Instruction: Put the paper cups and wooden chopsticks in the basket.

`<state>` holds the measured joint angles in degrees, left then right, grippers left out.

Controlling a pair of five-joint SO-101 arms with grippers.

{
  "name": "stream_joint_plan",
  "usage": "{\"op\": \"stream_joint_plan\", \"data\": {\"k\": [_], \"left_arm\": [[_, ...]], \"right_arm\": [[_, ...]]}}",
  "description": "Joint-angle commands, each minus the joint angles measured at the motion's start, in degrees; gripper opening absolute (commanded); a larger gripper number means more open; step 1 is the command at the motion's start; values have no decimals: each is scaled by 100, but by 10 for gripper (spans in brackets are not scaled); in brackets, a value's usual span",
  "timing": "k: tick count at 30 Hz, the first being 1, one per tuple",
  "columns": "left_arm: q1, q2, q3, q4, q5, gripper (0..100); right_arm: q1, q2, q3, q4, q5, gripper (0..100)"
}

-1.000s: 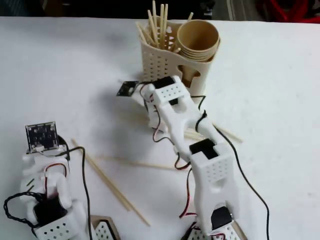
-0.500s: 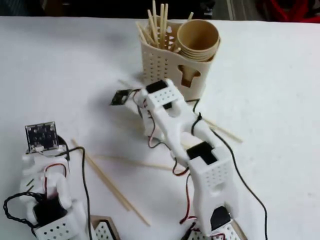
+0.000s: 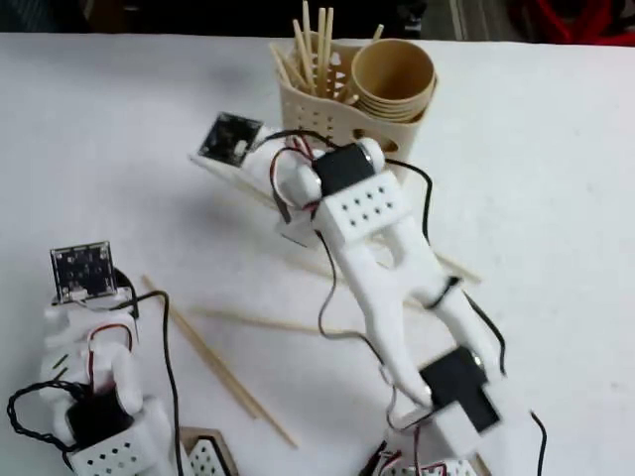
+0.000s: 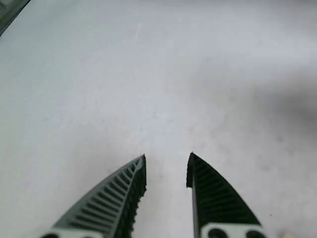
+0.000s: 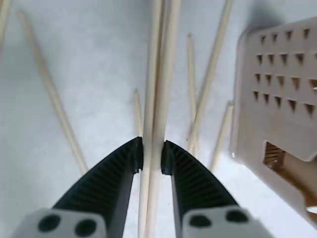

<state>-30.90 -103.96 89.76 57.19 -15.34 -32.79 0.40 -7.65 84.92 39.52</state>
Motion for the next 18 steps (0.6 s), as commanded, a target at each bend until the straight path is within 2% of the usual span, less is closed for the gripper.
{"op": "stream_joint_plan", "data": {"k": [1, 10, 18], "left_arm": [[-4, -66, -18, -35, -70, 151], [-4, -66, -18, -35, -70, 151], [-4, -66, -18, -35, -70, 151]], "right_arm": [[-198, -1138, -88, -514, -554, 17], [-189, -1895, -88, -2545, -1565, 17], [-145, -1930, -88, -3503, -1776, 17]]}}
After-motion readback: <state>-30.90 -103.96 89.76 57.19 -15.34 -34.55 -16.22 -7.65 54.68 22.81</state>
